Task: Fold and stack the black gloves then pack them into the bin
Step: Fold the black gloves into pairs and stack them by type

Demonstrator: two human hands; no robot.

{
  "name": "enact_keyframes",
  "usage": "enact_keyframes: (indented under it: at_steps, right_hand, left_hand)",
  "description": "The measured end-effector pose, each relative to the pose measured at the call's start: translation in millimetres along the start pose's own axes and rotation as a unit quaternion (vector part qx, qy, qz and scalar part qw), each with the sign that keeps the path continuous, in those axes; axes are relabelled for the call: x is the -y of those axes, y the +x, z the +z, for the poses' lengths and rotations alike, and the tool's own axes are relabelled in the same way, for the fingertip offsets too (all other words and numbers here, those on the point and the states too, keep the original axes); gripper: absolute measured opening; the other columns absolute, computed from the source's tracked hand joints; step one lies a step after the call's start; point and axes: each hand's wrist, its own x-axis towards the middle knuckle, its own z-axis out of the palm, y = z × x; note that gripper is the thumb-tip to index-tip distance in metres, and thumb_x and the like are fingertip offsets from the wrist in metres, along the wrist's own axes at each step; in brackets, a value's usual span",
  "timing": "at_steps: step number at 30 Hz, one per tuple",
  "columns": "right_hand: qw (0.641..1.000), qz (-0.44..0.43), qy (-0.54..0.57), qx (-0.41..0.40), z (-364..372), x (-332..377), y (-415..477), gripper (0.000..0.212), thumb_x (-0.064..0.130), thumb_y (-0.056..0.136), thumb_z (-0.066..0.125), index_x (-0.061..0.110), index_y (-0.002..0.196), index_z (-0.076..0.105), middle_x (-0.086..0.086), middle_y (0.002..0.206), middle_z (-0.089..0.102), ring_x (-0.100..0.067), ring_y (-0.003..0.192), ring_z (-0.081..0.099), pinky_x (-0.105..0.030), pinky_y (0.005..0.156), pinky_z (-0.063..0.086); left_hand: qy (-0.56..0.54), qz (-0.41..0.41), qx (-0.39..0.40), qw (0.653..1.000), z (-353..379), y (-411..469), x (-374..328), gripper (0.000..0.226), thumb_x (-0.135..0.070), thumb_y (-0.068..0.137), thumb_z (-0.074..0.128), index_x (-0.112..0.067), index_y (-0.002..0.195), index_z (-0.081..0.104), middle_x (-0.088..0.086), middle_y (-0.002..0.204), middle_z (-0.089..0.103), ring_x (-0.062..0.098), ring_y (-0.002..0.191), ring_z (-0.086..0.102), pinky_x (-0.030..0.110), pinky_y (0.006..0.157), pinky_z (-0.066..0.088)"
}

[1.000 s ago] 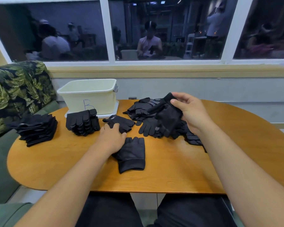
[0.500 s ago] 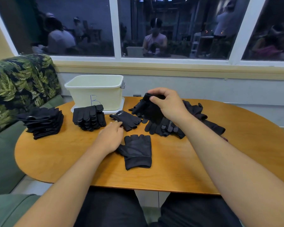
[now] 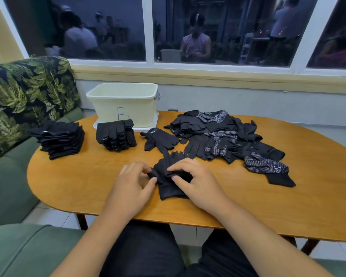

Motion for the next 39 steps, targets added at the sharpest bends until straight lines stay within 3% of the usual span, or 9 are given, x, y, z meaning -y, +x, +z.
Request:
enact_keyframes:
  at_steps: [7,11,14,21,25,28,34,36,39]
  right_hand:
    - [0.989,0.013,-0.122,0.081,6.9,-2.5,-7.3,0.038,0.033,0.106,0.057,0.039,0.142,0.062,0.026,0.139,0.058,0.000,0.128,0.049,-0.031,0.107,0.047]
    - [0.992,0.034,-0.109,0.047,5.4,2.5,-8.0,0.037,0.037,0.113,0.047,0.038,0.146,0.061,0.024,0.143,0.061,0.003,0.133,0.049,-0.024,0.111,0.043]
    - [0.994,0.032,-0.085,0.059,1.2,5.8,-10.8,0.035,0.035,0.113,0.048,0.039,0.145,0.063,0.025,0.141,0.063,0.005,0.131,0.051,-0.017,0.109,0.040]
    - [0.979,0.027,-0.171,0.107,4.1,5.4,-11.5,0.039,0.045,0.106,0.049,0.043,0.143,0.061,0.022,0.135,0.067,0.000,0.129,0.052,-0.030,0.102,0.049]
    - [0.974,0.025,-0.194,0.117,3.4,4.8,-12.2,0.045,0.058,0.102,0.047,0.045,0.144,0.058,0.020,0.135,0.066,-0.002,0.129,0.052,-0.031,0.098,0.050]
    - [0.974,0.038,-0.191,0.117,3.9,6.0,-12.3,0.051,0.069,0.104,0.035,0.047,0.142,0.060,0.023,0.134,0.067,0.001,0.131,0.051,-0.034,0.099,0.051]
    - [0.981,0.072,-0.150,0.098,4.9,3.8,-10.5,0.060,0.064,0.108,0.018,0.047,0.136,0.069,0.024,0.135,0.069,0.001,0.132,0.053,-0.038,0.105,0.050]
    - [0.983,0.075,-0.144,0.091,4.5,1.2,-9.8,0.052,0.061,0.110,0.026,0.047,0.131,0.072,0.024,0.132,0.071,0.001,0.129,0.055,-0.039,0.102,0.052]
    - [0.984,0.079,-0.133,0.089,4.0,0.2,-8.2,0.042,0.056,0.109,0.037,0.046,0.127,0.075,0.027,0.130,0.071,0.000,0.126,0.057,-0.038,0.099,0.053]
  left_hand:
    - [-0.010,0.052,0.070,0.996,1.3,-0.8,-5.3,0.018,-0.034,0.102,0.066,-0.041,0.118,0.062,-0.027,0.108,0.062,-0.003,0.109,0.057,0.027,0.096,0.048]
    - [-0.057,-0.044,0.106,0.992,1.9,7.5,-9.6,0.012,-0.030,0.106,0.062,-0.038,0.113,0.067,-0.021,0.101,0.071,-0.008,0.098,0.062,0.013,0.081,0.046]
    - [-0.113,-0.148,0.122,0.975,-0.5,22.7,-11.4,0.016,-0.028,0.109,0.055,-0.034,0.113,0.070,-0.018,0.093,0.078,-0.006,0.092,0.067,0.020,0.080,0.048]
    - [-0.164,-0.256,0.127,0.944,-0.9,50.6,-22.7,0.028,-0.045,0.111,0.047,-0.026,0.118,0.066,-0.009,0.082,0.080,0.014,0.084,0.070,0.033,0.076,0.047]
    - [-0.099,-0.228,0.131,0.960,6.3,60.4,-21.1,0.024,-0.046,0.103,0.061,-0.024,0.098,0.072,-0.005,0.078,0.077,0.019,0.074,0.066,0.039,0.074,0.054]
    - [-0.072,-0.224,0.091,0.968,8.6,61.8,-15.7,0.033,-0.043,0.103,0.062,-0.014,0.088,0.062,-0.001,0.073,0.064,0.022,0.071,0.060,0.038,0.068,0.047]
    - [0.042,-0.180,0.094,0.978,10.0,57.7,-5.4,0.020,-0.036,0.103,0.065,-0.018,0.096,0.060,-0.004,0.085,0.065,0.014,0.077,0.060,0.034,0.064,0.045]
    - [0.055,-0.117,0.044,0.991,11.7,53.2,-8.3,0.007,-0.029,0.103,0.064,-0.025,0.106,0.060,-0.008,0.101,0.062,0.011,0.091,0.058,0.030,0.073,0.046]
    - [0.047,0.028,0.013,0.998,16.2,48.1,-19.5,0.016,-0.025,0.108,0.056,-0.028,0.120,0.065,-0.014,0.116,0.058,0.006,0.113,0.048,0.026,0.094,0.041]
